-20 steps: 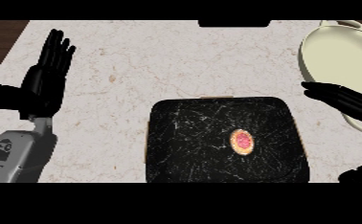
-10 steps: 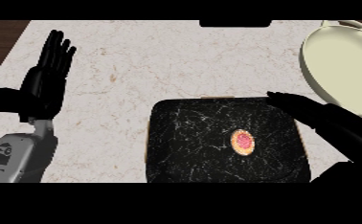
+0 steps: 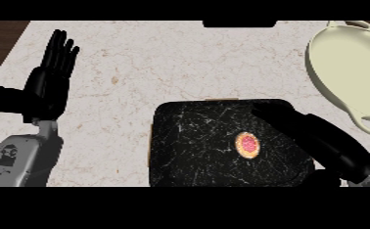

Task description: Pick the cupcake from the tray and place it in the pot

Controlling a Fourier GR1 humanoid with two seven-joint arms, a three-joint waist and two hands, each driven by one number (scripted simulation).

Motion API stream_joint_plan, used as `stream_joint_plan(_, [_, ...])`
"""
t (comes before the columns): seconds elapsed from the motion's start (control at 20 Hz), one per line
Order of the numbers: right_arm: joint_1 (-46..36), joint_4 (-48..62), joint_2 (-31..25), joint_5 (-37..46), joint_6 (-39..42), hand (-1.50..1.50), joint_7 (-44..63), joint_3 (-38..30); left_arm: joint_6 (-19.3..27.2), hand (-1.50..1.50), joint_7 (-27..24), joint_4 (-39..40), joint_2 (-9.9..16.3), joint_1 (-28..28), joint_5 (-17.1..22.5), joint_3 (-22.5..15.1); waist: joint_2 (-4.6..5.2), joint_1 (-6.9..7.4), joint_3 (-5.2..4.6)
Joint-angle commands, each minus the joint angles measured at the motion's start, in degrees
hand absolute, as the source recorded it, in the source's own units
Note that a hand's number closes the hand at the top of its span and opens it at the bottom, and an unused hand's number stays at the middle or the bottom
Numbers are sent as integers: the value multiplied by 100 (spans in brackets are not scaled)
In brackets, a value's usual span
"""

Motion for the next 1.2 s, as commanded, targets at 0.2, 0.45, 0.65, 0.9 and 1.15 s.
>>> stream_joint_plan(0.2, [69,-1,752,1000,-190,-150,67,390,-188,0,-83,-14,-136,81,-243,202,0,3,0])
stream_joint_plan(0.45, [231,-13,906,1401,-149,-150,311,323,-146,0,2,-205,-333,203,-420,128,-3,-6,0])
stream_joint_plan(0.65, [-158,896,1213,1633,-234,-150,-6,282,-205,0,134,-332,-463,218,-467,121,1,13,1])
stream_joint_plan(0.9, [75,1415,1370,2103,-813,-150,-610,454,-579,0,-385,78,-357,416,-429,461,3,9,0])
stream_joint_plan(1.15, [-533,1933,1878,2233,-586,-150,-474,386,-487,0,281,-254,-414,110,-423,520,2,20,0])
